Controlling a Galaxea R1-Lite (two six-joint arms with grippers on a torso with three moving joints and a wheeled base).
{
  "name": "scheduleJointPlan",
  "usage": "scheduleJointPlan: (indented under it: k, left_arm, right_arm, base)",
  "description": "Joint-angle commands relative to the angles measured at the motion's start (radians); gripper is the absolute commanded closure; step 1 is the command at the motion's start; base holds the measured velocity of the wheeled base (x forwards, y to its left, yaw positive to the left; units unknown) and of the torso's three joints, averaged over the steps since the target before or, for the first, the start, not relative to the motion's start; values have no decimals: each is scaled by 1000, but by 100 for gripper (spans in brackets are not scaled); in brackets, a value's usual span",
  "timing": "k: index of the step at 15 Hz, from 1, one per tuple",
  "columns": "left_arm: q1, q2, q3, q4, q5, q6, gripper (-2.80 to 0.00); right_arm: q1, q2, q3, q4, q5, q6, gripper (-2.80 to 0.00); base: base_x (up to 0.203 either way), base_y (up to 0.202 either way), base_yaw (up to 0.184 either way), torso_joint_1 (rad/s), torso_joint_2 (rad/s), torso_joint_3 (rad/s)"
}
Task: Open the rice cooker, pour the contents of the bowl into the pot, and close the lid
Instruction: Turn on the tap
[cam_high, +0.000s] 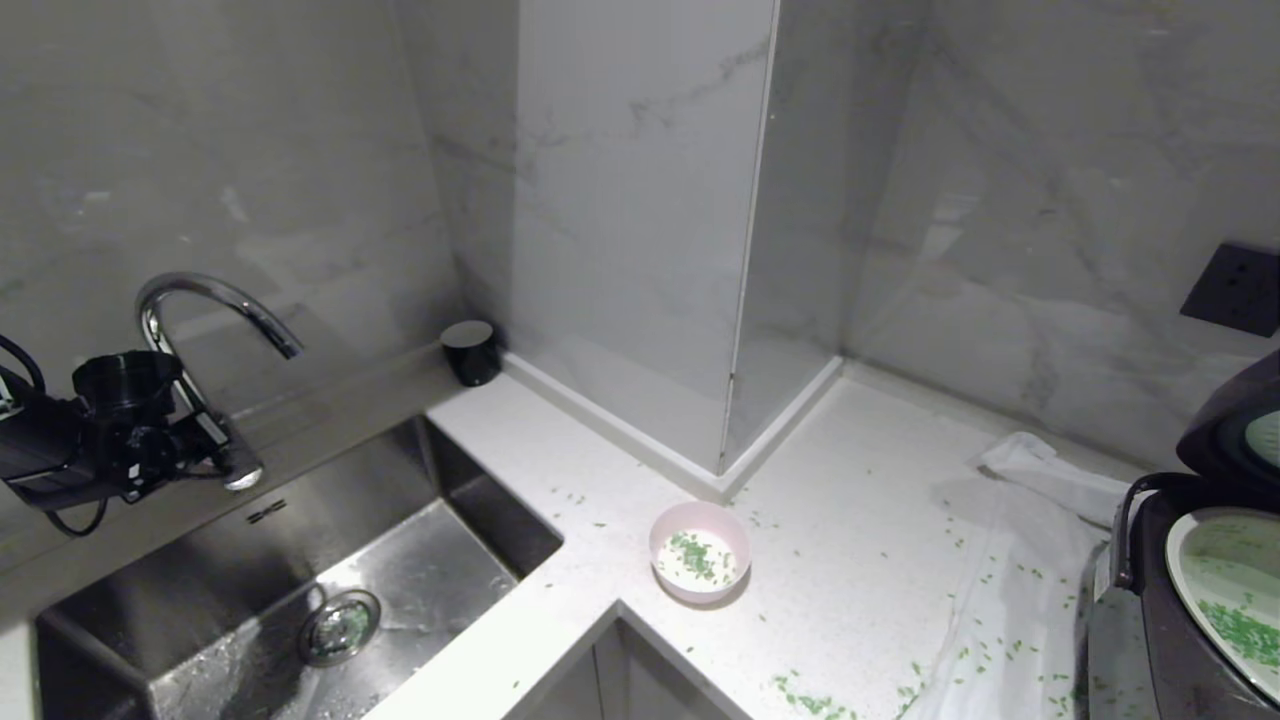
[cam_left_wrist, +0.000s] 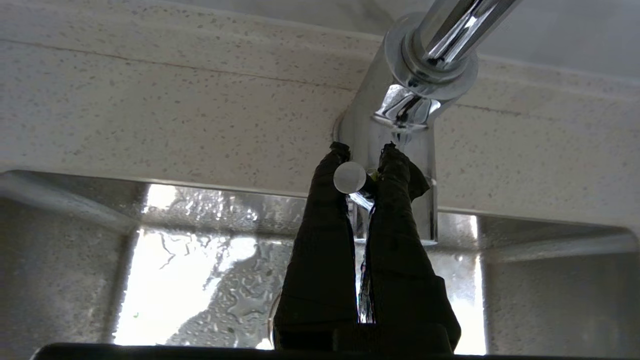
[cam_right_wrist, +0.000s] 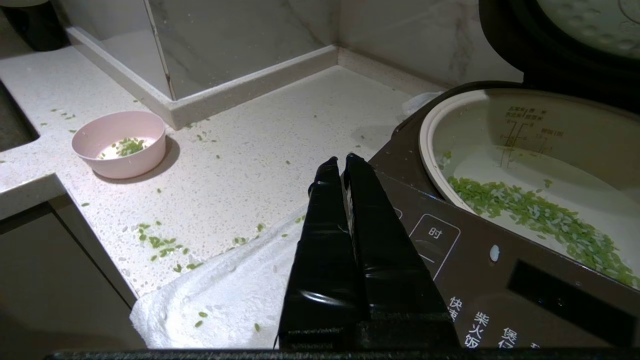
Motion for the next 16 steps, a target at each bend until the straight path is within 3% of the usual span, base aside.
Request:
scheduleJointPlan:
  k: [1,16]
  left_arm:
    - [-1,-6,7,0,2,2,0]
    - [0,3,13,15,4,36,0]
  right_arm:
    - [0,-1,2,1,1,-1,0]
    - [0,0,2,0,1,-1,0]
  base:
    - [0,0,0,0,0,0]
    - [0,0,0,0,0,0]
